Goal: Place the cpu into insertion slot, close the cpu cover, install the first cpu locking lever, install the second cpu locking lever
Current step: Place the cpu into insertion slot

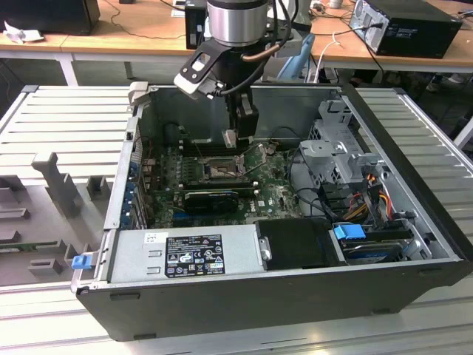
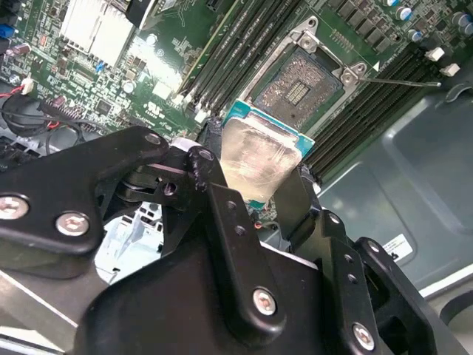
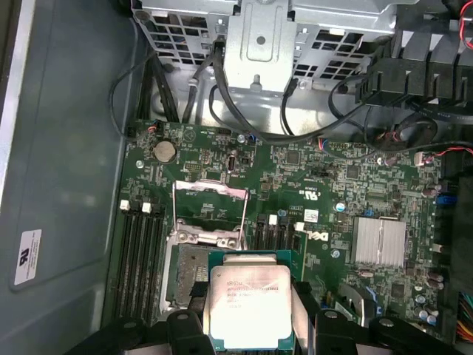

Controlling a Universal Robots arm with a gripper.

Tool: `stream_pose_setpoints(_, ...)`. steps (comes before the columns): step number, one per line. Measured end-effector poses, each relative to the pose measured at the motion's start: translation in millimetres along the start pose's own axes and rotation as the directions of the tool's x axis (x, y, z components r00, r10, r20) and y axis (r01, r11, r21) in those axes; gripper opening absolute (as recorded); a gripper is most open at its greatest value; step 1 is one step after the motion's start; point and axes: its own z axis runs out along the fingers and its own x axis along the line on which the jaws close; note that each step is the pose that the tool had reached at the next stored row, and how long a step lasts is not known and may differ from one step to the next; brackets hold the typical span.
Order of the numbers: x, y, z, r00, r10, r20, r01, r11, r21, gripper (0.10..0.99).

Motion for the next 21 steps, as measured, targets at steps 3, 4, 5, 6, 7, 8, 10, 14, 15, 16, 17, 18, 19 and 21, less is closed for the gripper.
stream_pose_setpoints(3,0.0,-0.4,4.2,1.0,0.0,0.0001,0.0,1.0,-0.001,0.529)
stream_pose_setpoints(4,-0.1,-0.5,5.0,1.0,0.0,0.0001,0.0,1.0,-0.001,0.529)
stream_pose_setpoints(5,-0.1,-0.7,6.6,1.0,0.0,0.0,0.0,1.0,-0.001,0.529)
stream_pose_setpoints(6,-0.1,-0.8,8.0,1.0,0.0,0.0001,0.0,1.0,-0.001,0.529)
stream_pose_setpoints(7,-0.1,-0.9,8.7,1.0,0.001,0.0002,-0.001,1.0,-0.001,0.529)
stream_pose_setpoints(8,-0.2,-1.0,10.1,1.0,0.001,0.0003,-0.001,1.0,-0.001,0.529)
stream_pose_setpoints(10,-0.2,-1.2,11.8,1.0,0.002,0.0002,-0.002,1.0,-0.001,0.529)
stream_pose_setpoints(14,-0.3,-1.6,16.0,1.0,0.003,0.0005,-0.003,1.0,-0.001,0.529)
stream_pose_setpoints(15,-0.3,-1.6,17.0,1.0,0.004,0.0004,-0.004,1.0,-0.001,0.529)
stream_pose_setpoints(16,-0.3,-1.8,18.4,1.0,0.004,0.0005,-0.004,1.0,-0.001,0.529)
stream_pose_setpoints(17,-0.4,-1.9,19.9,1.0,0.004,0.0005,-0.004,1.0,-0.001,0.529)
stream_pose_setpoints(18,-0.4,-2.1,21.7,1.0,0.005,0.0005,-0.005,1.0,-0.001,0.529)
stream_pose_setpoints(19,-0.4,-2.2,23.5,1.0,0.006,0.0005,-0.006,1.0,-0.001,0.529)
stream_pose_setpoints(21,-0.3,-2.9,26.7,1.0,0.008,0.0007,-0.008,1.0,-0.001,0.529)
